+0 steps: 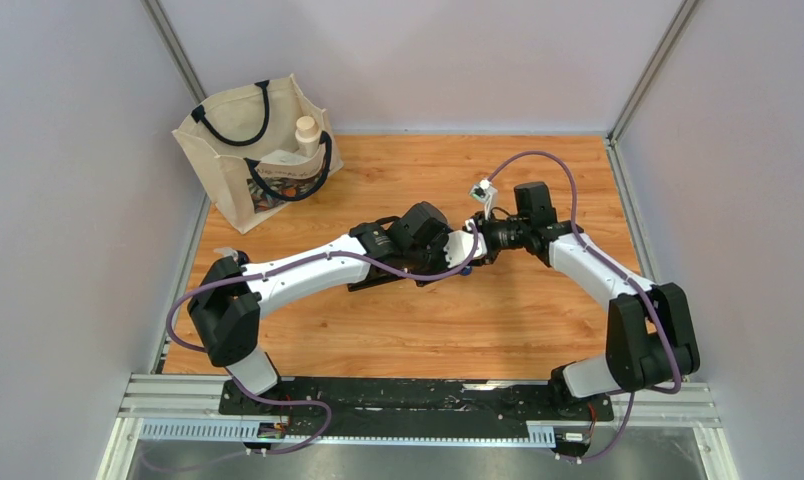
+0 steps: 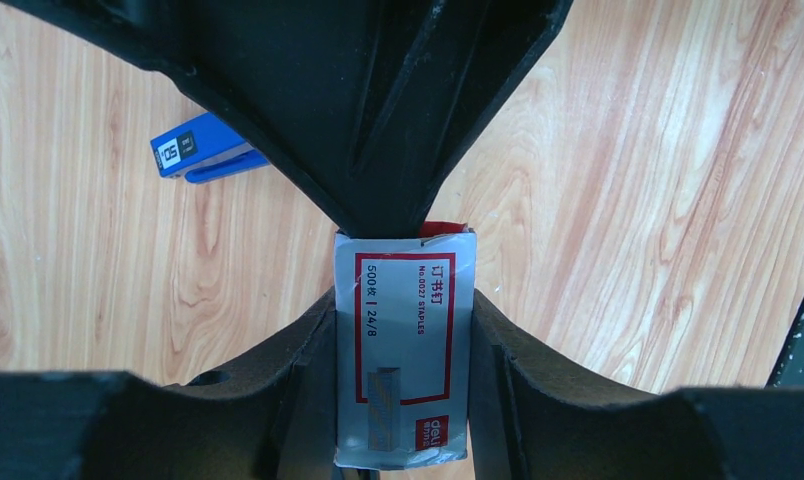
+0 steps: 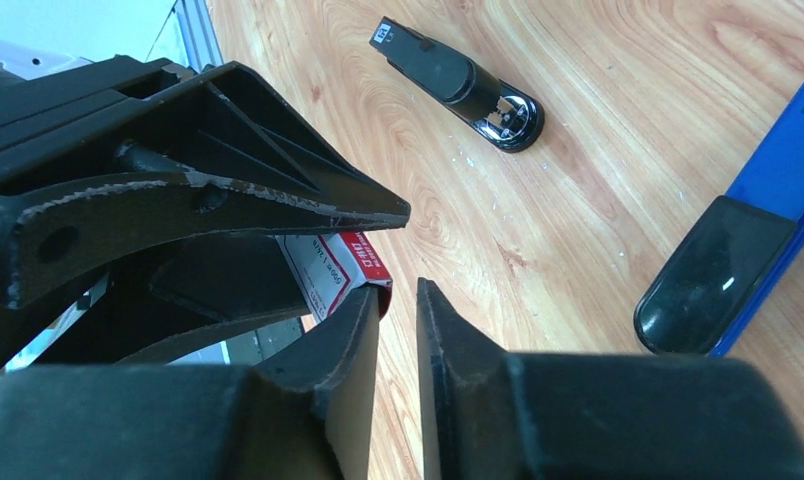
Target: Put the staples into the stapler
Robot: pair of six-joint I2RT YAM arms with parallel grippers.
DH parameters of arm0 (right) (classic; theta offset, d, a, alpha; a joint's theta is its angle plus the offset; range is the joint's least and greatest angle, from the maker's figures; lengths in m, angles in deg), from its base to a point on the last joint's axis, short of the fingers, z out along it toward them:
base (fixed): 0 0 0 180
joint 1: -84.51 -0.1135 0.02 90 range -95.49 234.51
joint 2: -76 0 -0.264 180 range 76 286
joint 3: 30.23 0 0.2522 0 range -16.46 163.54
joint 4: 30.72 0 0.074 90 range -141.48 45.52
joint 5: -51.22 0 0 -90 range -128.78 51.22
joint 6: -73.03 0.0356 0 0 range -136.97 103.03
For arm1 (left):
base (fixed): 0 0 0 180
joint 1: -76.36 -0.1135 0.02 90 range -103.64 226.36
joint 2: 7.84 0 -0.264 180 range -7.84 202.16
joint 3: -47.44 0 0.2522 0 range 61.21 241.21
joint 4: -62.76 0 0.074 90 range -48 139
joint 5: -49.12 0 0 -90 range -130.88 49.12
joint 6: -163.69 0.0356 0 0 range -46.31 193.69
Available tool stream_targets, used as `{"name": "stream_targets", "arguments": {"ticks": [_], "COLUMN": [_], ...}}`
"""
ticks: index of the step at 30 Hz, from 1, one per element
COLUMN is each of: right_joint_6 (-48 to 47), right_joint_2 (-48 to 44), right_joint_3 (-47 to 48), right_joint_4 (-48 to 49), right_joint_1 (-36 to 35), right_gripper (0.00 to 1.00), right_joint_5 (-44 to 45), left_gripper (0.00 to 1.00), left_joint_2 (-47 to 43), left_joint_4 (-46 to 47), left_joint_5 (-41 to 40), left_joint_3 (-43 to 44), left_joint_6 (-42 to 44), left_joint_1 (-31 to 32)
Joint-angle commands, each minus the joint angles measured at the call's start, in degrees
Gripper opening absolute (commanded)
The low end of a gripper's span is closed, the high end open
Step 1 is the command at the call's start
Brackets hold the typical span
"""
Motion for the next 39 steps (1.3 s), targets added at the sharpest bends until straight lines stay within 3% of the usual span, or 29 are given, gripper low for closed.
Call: {"name": "stream_targets", "arguments": {"ticks": [1, 5, 10, 23, 27, 31, 35, 37, 39], "right_joint_6": [-2.49, -3.81, -4.43, -4.69, -4.52, -3.81, -5.65, -7.32, -7.94], "right_joint_2": [-1.88, -2.14, -3.90, -6.72, -6.72, -6.19, -7.41, -8.38, -9.43], "right_joint_3": [-0.40, -0.05, -0.48, -1.63, -1.37, -0.49, -0.31, -0.22, -0.22], "right_joint_4": [1.03, 0.23, 0.49, 1.90, 1.81, 1.11, -0.03, -1.26, -1.53], "right_joint_1": [-0.80, -1.33, -1.33, -1.41, -1.24, -0.10, 2.10, 3.41, 4.99], "right_gripper": [0.19, 0.07, 0.01, 0.00, 0.00, 0.00, 0.39, 0.50, 0.55], "right_joint_5": [5.85, 10.16, 16.39, 29.94, 28.98, 22.49, 14.32, 10.27, 7.55], "left_gripper": [0.13, 0.13, 0.13, 0.13, 0.13, 0.11, 0.11, 0.11, 0.11], "left_joint_2": [-2.15, -2.24, -2.41, -2.41, -2.50, -3.11, -5.22, -6.62, -7.86], "left_joint_4": [2.83, 2.66, 2.57, 2.48, 2.48, 2.74, 2.66, 3.01, 3.45], "left_joint_5": [1.48, 1.56, 1.56, 3.15, 3.58, 5.69, 15.42, 18.95, 21.94], "left_joint_3": [0.58, 0.67, 0.49, 0.32, 0.23, -0.30, -1.61, -2.93, -3.90], "left_joint_6": [-1.09, -1.26, -1.26, -2.49, -2.76, -2.84, -2.41, -1.36, -0.21], "left_joint_1": [0.00, 0.00, -0.09, -0.79, -1.14, -1.76, -3.25, -3.34, -3.43]}}
